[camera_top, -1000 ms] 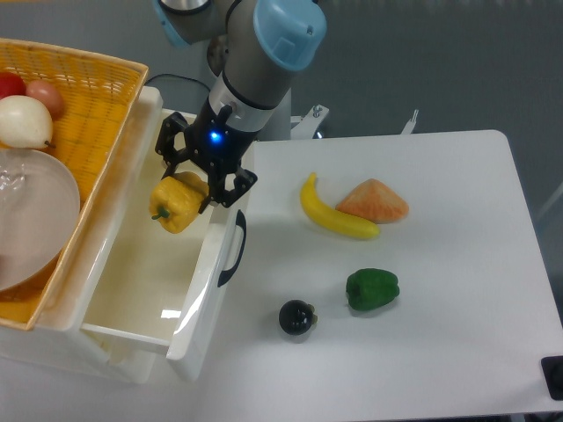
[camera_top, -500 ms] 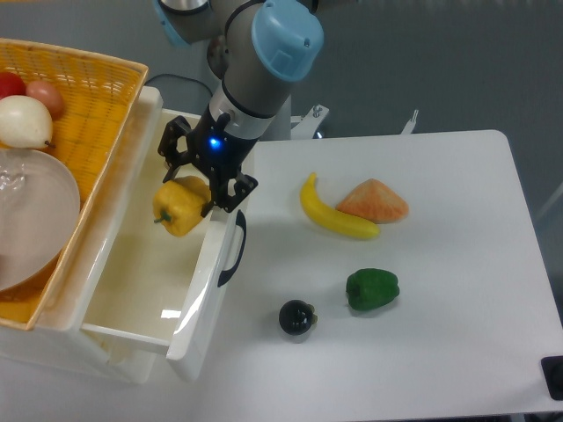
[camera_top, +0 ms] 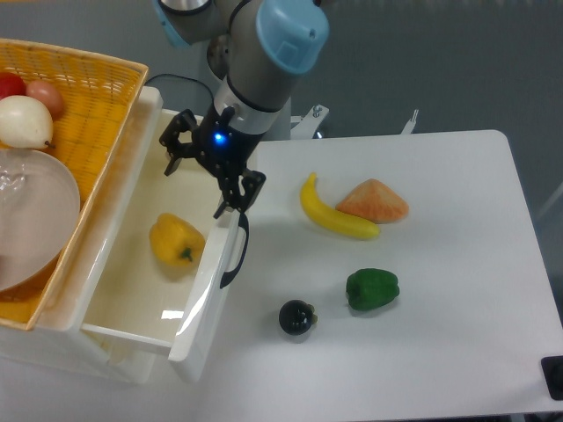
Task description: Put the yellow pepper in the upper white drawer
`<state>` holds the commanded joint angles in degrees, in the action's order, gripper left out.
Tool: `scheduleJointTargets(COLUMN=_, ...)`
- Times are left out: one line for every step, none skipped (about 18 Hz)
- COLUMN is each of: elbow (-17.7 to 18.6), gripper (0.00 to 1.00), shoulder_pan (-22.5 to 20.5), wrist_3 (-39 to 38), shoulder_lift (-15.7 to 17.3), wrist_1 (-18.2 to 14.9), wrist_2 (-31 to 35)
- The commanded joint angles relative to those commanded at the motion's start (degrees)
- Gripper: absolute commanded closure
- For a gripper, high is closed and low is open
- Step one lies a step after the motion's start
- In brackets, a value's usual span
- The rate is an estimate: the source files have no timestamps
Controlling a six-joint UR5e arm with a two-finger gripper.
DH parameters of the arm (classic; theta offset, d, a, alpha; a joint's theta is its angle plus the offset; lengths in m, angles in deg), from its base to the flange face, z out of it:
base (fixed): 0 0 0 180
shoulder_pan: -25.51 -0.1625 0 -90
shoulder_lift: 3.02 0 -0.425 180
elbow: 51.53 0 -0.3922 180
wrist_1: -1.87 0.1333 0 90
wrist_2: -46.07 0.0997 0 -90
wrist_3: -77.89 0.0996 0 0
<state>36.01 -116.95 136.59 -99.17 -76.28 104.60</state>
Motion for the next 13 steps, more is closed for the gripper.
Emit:
scheduleJointTargets(elbow=-0.09, gripper=0.0, shoulder_pan=-1.49, wrist_3=1.49, shoulder_lift=0.0, wrist_1=0.62, wrist_2=-0.09)
scheduleJointTargets(elbow=-0.09, gripper=0.0, shoulder_pan=-2.11, wrist_3=3.68, shoulder_lift=0.0, wrist_1=0.72, wrist_2=0.26)
scheduleJointTargets(elbow=-0.09, gripper=0.0, shoulder_pan=-2.73, wrist_3=5.7, shoulder_lift=-0.09, wrist_1=0.8, wrist_2=0.44)
scheduleJointTargets(elbow=0.09, gripper=0.0, shoulder_pan=-3.69, wrist_3=6.51, shoulder_lift=0.0, wrist_1=0.81, wrist_2=0.53)
scheduleJointTargets(elbow=0.17, gripper=0.0, shoulder_pan=-4.31, wrist_3=6.86, shoulder_lift=0.09, wrist_1=0.98, wrist_2=0.87)
scheduleJointTargets(elbow=0.26, gripper=0.0, shoulder_pan=-4.58, wrist_3=7.22, shoulder_lift=0.09, wrist_1=1.07, wrist_2=1.66)
scheduleJointTargets(elbow=0.18, gripper=0.0, shoulder_pan=-4.58, wrist_3=8.18, shoulder_lift=-0.09, wrist_1=1.24, wrist_2=3.06)
scheduleJointTargets(elbow=0.0, gripper=0.0, shoulder_pan=-4.58, wrist_3=9.84, shoulder_lift=-0.52, wrist_1=1.94, wrist_2=4.73)
scheduleJointTargets(elbow=0.17, gripper=0.0, shoulder_pan=-4.58, wrist_3=11.68, shoulder_lift=-0.79, wrist_1=2.56, wrist_2=7.01)
scheduleJointTargets(elbow=0.52, gripper=0.0, shoulder_pan=-4.58, wrist_3=13.09, shoulder_lift=-1.14, wrist_1=2.74, wrist_2=9.38)
scheduleJointTargets(elbow=0.7, gripper=0.0, shoulder_pan=-4.58, wrist_3=14.67, shoulder_lift=-1.84, wrist_1=2.74, wrist_2=12.1)
scheduleJointTargets(elbow=0.7, gripper=0.0, shoulder_pan=-4.49, wrist_3=16.43, shoulder_lift=-2.37, wrist_1=2.74, wrist_2=14.91)
scheduleJointTargets(elbow=0.88, gripper=0.0, shoulder_pan=-4.41, wrist_3=18.01, shoulder_lift=-2.72, wrist_1=2.74, wrist_2=17.46)
